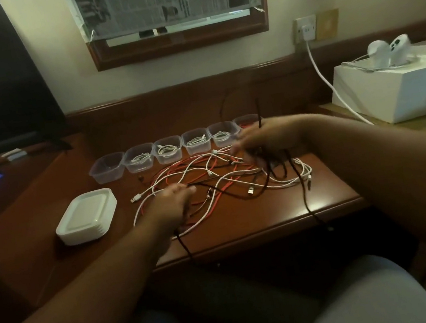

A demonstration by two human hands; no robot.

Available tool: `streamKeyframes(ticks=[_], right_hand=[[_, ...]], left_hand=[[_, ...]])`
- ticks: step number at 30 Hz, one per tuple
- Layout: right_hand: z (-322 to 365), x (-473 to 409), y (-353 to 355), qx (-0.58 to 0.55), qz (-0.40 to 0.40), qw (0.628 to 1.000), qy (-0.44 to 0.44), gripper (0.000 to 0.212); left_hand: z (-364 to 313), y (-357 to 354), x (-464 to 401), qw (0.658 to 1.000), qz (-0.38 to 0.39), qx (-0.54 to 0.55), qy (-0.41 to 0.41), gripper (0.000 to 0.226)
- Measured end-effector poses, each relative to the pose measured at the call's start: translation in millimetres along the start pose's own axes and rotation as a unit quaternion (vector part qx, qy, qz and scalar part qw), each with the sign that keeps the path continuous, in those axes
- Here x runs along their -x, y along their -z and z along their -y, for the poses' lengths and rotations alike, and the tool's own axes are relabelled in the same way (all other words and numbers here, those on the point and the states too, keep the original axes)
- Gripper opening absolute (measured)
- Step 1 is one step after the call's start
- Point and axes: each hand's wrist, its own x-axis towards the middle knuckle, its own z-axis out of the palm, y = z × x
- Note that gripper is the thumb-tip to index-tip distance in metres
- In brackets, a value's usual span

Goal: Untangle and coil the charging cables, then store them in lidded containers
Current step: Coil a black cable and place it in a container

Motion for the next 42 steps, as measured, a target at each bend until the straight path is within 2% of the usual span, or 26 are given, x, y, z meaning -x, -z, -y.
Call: streamKeyframes(ticks=[1, 3, 5, 8, 11, 14, 16, 17, 18, 20, 22, 23, 25, 26, 28, 29, 31, 33, 36, 39, 42], right_hand=[[-4, 2, -8, 0.014, 0.100, 0.995, -0.020, 0.037], [-12, 2, -20, 0.001, 0.261, 0.964, -0.041, 0.075], [-18, 0, -31, -0.032, 0.330, 0.943, -0.039, 0.101], [-20, 2, -37, -0.043, 0.278, 0.959, -0.028, 0.106], [-20, 1, -29, 0.084, 0.216, 0.967, -0.106, 0.105], [-18, -1, -20, 0.308, 0.149, 0.914, -0.216, 0.102], [-19, -4, -17, 0.409, 0.054, 0.891, -0.192, 0.090], [-18, -4, -18, 0.426, 0.001, 0.894, -0.139, 0.079], [-15, -2, -20, 0.411, -0.046, 0.908, -0.071, 0.065], [-4, 7, -29, 0.274, -0.105, 0.954, 0.058, 0.041], [11, 19, -43, 0.091, -0.079, 0.983, 0.136, 0.037], [17, 23, -49, 0.043, -0.044, 0.986, 0.157, 0.041], [27, 27, -64, 0.048, 0.014, 0.983, 0.175, 0.041], [29, 26, -71, 0.079, 0.029, 0.981, 0.174, 0.034], [31, 23, -83, 0.106, 0.039, 0.980, 0.166, 0.021], [32, 22, -85, 0.088, 0.037, 0.982, 0.163, 0.024], [34, 24, -85, 0.005, 0.038, 0.986, 0.161, 0.035], [40, 27, -81, -0.143, 0.070, 0.973, 0.167, 0.042], [53, 27, -73, -0.355, 0.130, 0.908, 0.180, 0.048], [69, 27, -70, -0.444, 0.154, 0.868, 0.162, 0.047], [85, 35, -66, -0.501, 0.165, 0.835, 0.156, 0.035]], left_hand=[[-7, 4, 1, 0.998, -0.019, 0.056, 0.000, 0.007], [-20, 10, 3, 0.987, -0.043, 0.155, -0.006, 0.012], [-32, 16, 5, 0.977, -0.041, 0.208, -0.012, 0.017], [-42, 26, 4, 0.970, -0.009, 0.242, -0.016, 0.024], [-55, 33, 7, 0.959, -0.002, 0.281, -0.019, 0.019], [-70, 37, 15, 0.957, 0.002, 0.289, -0.034, 0.023], [-79, 38, 20, 0.952, 0.017, 0.304, -0.043, 0.024], [-84, 38, 22, 0.947, 0.026, 0.318, -0.044, 0.024], [-88, 37, 23, 0.941, 0.033, 0.335, -0.042, 0.024], [-96, 32, 24, 0.925, 0.044, 0.377, -0.033, 0.023], [-103, 24, 22, 0.903, 0.046, 0.426, -0.023, 0.022], [-106, 20, 21, 0.892, 0.043, 0.450, -0.018, 0.021], [-110, 14, 16, 0.867, 0.029, 0.498, -0.007, 0.021], [-111, 12, 14, 0.855, 0.020, 0.519, -0.003, 0.021], [-111, 10, 9, 0.839, 0.001, 0.544, 0.003, 0.022], [-109, 10, 7, 0.840, -0.008, 0.542, 0.002, 0.022], [-100, 12, 2, 0.866, -0.031, 0.500, -0.014, 0.022], [-88, 15, 0, 0.909, -0.047, 0.413, -0.038, 0.021], [-71, 14, 1, 0.950, 0.021, 0.302, -0.073, 0.025], [-60, 9, 2, 0.974, 0.034, 0.174, -0.140, 0.029], [-50, 2, 3, 0.976, 0.052, 0.088, -0.192, 0.037]])
